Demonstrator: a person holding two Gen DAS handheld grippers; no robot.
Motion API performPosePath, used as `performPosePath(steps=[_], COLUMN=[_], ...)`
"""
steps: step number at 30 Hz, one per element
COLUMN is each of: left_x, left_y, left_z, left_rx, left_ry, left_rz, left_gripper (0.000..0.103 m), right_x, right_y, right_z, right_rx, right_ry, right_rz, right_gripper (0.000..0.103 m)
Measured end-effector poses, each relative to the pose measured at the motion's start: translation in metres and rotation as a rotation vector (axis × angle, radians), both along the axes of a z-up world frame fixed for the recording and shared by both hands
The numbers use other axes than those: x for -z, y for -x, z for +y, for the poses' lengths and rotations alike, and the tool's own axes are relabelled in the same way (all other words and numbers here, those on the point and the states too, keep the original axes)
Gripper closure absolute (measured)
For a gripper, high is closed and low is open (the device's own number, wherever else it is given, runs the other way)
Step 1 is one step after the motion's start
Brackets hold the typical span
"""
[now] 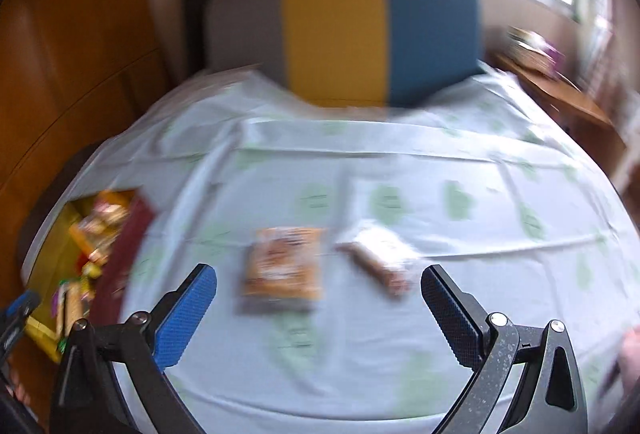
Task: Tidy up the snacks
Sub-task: 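Move both tools away from the tray toward the pastry bag and white bar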
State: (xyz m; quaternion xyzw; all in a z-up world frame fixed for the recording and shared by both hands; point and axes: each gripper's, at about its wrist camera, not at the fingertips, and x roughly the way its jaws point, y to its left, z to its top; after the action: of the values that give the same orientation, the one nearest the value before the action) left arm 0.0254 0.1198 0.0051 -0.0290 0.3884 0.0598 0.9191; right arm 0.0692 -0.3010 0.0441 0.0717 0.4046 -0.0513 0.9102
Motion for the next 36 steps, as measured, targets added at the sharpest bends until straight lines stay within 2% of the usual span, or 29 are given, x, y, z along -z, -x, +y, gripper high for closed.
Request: performPosePath(steps=[7,11,19,36], left_x=[-0.01,-0.014,-0.013,-0.002], left_y=[0.001,0.0,-0.001,0.007], left_z=[-0.018,-0.034,-0.071,-0.122], left_rx=[0.048,0.085,0.176,0.304], left_ry=[-0.021,-0.036,-0.066,-0.12], left_rz=[-0.013,-0.013,0.005,0.047], left_gripper=[0.071,0.071,0.071,0.071], right_x=[0.018,0.041,0.048,0.045], right_y=[-0.004,-0.004,-0.002,0.002], right_z=[-0.098,-0.129,-0.123,-0.126], right_rx=[0.232,0.335,0.314,0.312], right_ry=[-0.09,-0.186,-0.229,-0.298], right_rz=[0.08,0.185,0.226,0.199], right_gripper=[0.0,0.0,0.0,0.0])
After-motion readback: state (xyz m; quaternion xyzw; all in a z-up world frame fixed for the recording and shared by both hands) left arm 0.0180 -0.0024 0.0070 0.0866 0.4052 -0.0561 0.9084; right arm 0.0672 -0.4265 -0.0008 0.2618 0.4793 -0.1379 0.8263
